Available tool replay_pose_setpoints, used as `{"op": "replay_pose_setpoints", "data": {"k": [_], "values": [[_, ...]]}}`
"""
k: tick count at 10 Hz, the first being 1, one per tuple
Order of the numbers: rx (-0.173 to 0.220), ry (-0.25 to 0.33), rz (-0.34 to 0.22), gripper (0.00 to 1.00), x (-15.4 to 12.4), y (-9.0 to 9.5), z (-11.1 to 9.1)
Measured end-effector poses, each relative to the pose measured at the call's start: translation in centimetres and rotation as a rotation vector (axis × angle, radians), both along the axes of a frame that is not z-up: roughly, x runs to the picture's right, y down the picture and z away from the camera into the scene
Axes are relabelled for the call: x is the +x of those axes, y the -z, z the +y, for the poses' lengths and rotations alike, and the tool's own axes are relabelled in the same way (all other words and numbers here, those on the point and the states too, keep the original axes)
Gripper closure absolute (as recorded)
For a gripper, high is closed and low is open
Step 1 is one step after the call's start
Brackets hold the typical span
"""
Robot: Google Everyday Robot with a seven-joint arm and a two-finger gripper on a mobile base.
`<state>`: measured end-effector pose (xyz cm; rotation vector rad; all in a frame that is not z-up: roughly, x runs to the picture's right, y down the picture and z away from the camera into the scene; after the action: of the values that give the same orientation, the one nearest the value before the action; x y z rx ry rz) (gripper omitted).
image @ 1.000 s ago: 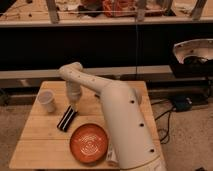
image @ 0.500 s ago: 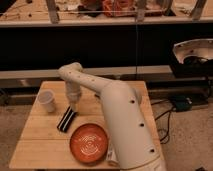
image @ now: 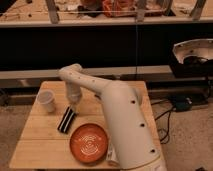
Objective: Push the eraser across the table
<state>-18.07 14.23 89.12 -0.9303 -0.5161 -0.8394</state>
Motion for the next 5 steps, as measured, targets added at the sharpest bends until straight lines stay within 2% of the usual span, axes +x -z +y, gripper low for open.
{"op": "replay_pose_setpoints", "data": {"k": [5], "values": [[-0.002, 0.005, 0.001, 0.98, 0.05, 0.00, 0.19]]}}
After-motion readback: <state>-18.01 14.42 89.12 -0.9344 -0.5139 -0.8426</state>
